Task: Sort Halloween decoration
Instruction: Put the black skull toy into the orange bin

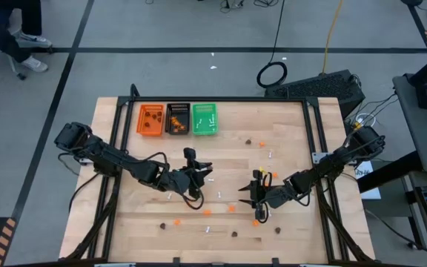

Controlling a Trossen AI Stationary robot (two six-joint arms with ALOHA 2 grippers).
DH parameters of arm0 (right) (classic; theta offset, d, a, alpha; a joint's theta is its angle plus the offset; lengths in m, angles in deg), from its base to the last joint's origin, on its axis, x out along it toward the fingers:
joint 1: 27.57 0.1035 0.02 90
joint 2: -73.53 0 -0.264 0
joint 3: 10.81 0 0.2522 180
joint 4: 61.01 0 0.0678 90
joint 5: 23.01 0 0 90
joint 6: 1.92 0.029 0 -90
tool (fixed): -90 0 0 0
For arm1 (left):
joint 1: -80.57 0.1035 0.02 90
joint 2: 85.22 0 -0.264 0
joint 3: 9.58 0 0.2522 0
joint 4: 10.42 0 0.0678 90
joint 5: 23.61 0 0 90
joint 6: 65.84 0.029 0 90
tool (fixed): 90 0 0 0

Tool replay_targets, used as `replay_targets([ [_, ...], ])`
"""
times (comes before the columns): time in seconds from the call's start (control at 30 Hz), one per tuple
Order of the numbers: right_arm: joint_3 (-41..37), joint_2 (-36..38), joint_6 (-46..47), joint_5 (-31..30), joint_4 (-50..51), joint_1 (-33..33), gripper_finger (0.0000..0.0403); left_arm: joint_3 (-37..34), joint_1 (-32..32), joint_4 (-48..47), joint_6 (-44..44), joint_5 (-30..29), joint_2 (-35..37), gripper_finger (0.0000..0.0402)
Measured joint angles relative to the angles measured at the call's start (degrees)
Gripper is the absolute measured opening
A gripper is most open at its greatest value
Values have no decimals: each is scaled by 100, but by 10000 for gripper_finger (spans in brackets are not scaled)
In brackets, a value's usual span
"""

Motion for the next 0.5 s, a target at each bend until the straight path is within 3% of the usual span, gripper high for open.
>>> replay_targets([
  [0.27, 0, 0, -9, 0, 7, 0, 162, 2, 378, -1993, -509, -22, 1060, 73],
  [0.5, 0, 0, -44, 0, -15, 0, 162, 2, 1538, -4088, -1310, -11, 2177, 73],
])
